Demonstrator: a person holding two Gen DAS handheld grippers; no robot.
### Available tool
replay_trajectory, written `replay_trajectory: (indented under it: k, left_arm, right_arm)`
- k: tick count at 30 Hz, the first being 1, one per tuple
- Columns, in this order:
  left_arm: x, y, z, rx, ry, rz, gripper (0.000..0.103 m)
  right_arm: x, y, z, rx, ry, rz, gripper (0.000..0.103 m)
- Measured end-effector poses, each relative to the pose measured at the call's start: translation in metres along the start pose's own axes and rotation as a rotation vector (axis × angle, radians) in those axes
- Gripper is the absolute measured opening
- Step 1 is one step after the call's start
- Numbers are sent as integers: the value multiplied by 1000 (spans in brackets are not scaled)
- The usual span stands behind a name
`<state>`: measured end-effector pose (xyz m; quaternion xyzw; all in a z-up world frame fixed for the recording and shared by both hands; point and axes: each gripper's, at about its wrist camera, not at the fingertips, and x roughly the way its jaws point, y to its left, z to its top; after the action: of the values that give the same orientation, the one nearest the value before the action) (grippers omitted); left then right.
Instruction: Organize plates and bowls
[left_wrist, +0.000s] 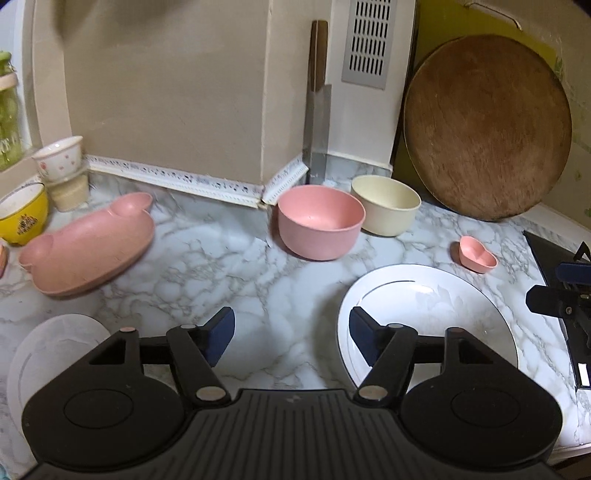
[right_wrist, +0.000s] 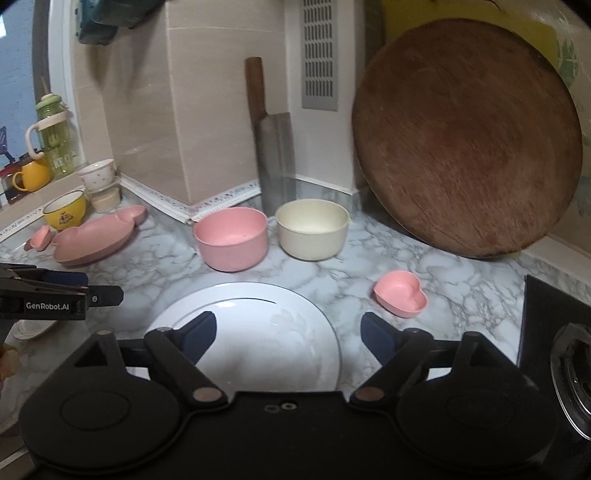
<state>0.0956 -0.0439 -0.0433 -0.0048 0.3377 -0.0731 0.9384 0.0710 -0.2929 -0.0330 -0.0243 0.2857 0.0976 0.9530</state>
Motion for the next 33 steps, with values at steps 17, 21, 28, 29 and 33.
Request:
replay_trajectory:
  k: [17,21,28,29,33]
  left_arm:
    - [-42,36,-2,-60,-56,21,87]
    - [-52,52,-6,-91,-100,30,103]
    - [-65,91,-13,-137,-99,97,103]
    - [-67,99,-15,-154,-93,102,103]
    - [-71,126,-22,-168,-96,204,103]
  right_arm:
    - [-9,57,13,-26,-72,66,103]
    - [-6,76,16,-47,-77,100,103]
    - [7,113,22,-86,-75,155,103]
    - [10,119,22,-91,-73,165,103]
    - [26,143,24,-109,-49,201,103]
